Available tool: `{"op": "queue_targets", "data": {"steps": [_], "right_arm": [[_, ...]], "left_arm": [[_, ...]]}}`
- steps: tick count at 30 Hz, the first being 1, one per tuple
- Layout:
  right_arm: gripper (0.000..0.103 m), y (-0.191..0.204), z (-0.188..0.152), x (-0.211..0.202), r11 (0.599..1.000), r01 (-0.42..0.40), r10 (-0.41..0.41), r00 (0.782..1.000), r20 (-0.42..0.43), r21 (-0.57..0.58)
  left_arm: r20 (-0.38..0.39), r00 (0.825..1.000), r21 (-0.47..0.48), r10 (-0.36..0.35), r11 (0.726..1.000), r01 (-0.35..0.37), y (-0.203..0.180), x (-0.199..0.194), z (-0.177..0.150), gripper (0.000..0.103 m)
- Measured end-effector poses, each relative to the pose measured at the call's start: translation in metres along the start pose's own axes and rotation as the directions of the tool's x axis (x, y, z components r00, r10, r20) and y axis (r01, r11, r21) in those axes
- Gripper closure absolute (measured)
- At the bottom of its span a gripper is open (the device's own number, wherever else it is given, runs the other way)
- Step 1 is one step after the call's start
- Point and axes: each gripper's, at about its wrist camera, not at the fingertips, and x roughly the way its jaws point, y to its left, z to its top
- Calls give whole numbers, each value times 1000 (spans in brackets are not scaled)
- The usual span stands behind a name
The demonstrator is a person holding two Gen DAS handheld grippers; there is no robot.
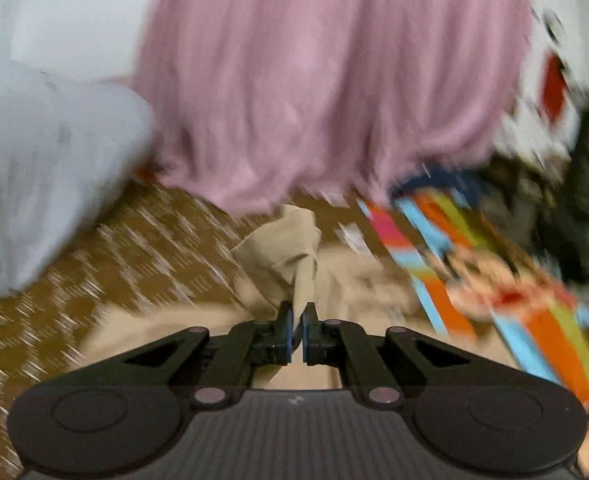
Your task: Fold large clothes
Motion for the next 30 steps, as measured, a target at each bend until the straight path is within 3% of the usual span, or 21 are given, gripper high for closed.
{"op": "queue_targets", "data": {"steps": [2,5,7,11,13,17,21,24,26,30], "right_arm": [[1,-7,-2,-4,1000,19,-20,1000,7,13],[1,-22,-7,-8,997,57,-57,998,-2,52],[1,-30,-10,-9,994,75,-74,997,-15,81],[1,-37,-13,-9,989,89,-86,996,-28,121],[1,-35,-12,-5,989,83,-79,996,-38,125],[1,-24,-7,-1,991,56,-50,997,-57,121],[1,-11,7,15,989,-7,22,994,-103,149],[10,3,22,41,985,-51,78,983,-167,163],[12,13,37,65,983,-78,113,972,-208,168],[17,22,56,128,970,-80,146,947,-286,231]], "left_arm": [[-108,993,32,-45,998,48,-25,21,-33,94],[-229,969,43,-93,993,106,-41,40,-73,62],[-241,962,34,-125,990,137,-41,37,-90,40],[-227,955,-33,-188,982,185,-16,5,-109,26],[-189,967,-74,-174,984,162,9,-12,-114,17],[-133,991,-162,11,986,-33,65,-25,-114,17],[-155,969,-262,191,938,-227,130,-12,-107,17],[-168,944,-299,283,898,-322,178,4,-107,19],[-201,944,-368,262,872,-321,204,15,-111,24],[-209,970,-555,124,802,-222,245,23,-121,36]]}}
